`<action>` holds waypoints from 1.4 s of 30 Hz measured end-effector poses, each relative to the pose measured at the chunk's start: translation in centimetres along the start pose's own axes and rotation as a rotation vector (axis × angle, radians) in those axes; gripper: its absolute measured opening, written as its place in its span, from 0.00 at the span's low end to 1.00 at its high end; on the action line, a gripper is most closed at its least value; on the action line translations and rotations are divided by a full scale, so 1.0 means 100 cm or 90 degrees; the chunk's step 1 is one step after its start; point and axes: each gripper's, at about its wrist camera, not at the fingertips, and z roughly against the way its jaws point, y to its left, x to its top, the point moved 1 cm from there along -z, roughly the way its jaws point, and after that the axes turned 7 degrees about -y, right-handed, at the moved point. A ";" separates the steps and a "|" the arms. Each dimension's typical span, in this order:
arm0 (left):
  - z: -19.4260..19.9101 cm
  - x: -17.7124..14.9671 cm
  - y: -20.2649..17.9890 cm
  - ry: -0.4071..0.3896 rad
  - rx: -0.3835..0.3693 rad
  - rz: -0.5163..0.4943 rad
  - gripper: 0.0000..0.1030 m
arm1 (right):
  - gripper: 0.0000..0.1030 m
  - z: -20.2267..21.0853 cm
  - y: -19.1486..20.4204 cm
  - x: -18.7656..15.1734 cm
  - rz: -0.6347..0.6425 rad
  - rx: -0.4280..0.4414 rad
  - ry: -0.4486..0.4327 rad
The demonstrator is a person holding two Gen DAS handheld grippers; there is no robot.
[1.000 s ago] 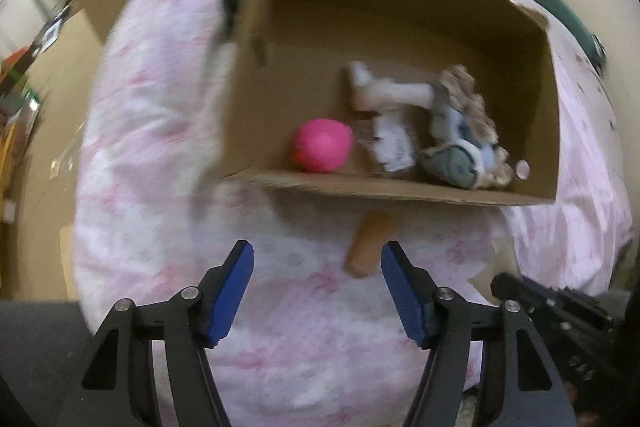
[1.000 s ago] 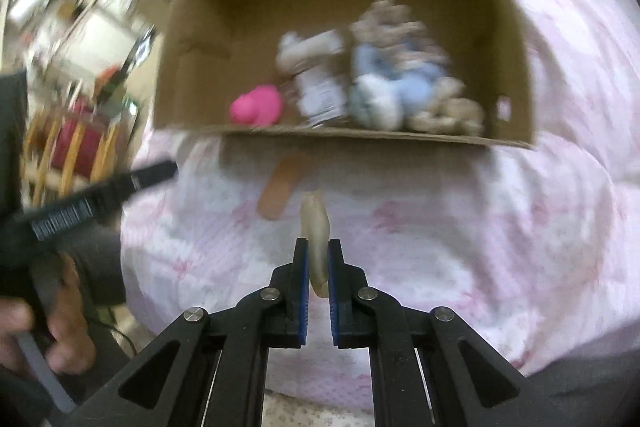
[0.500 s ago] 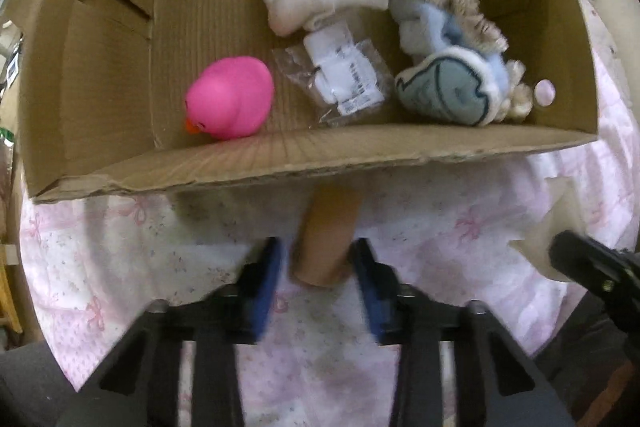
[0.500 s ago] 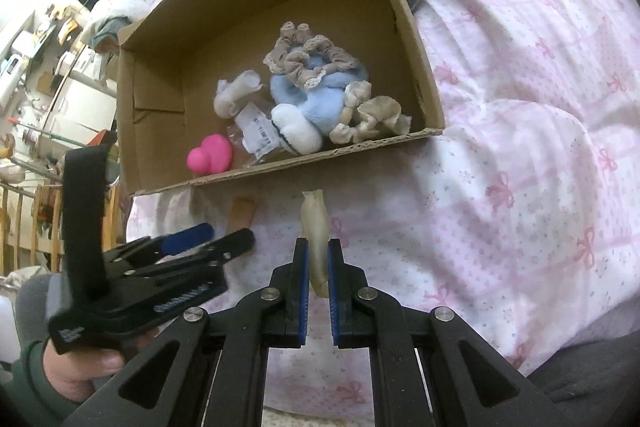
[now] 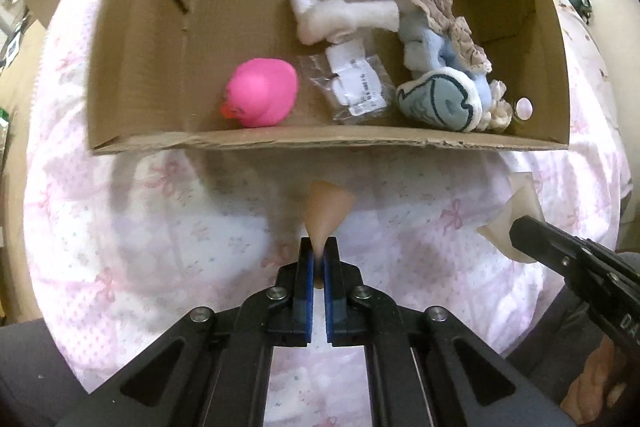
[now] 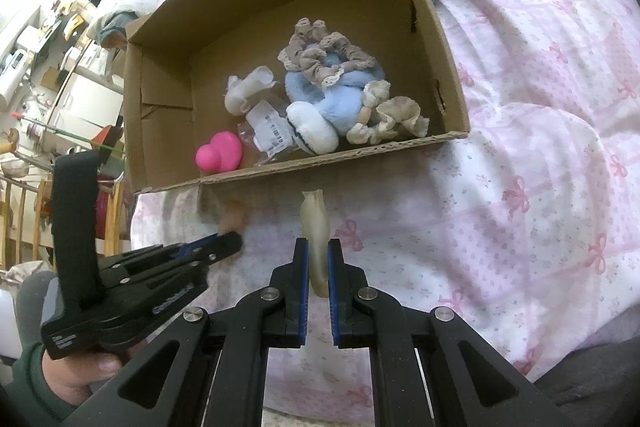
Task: Organize soft objects
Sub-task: 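Carry the tan sponge and beige piece into the box and open both tools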
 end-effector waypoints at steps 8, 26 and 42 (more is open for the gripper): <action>0.016 -0.016 0.009 -0.024 0.023 0.017 0.04 | 0.10 0.000 0.003 -0.003 0.008 -0.001 0.000; 0.067 -0.040 0.065 -0.091 0.099 0.066 0.04 | 0.10 0.000 0.013 -0.007 0.042 -0.012 -0.006; 0.161 0.002 0.046 -0.257 0.081 0.056 0.04 | 0.10 0.077 0.030 0.021 0.040 0.119 -0.166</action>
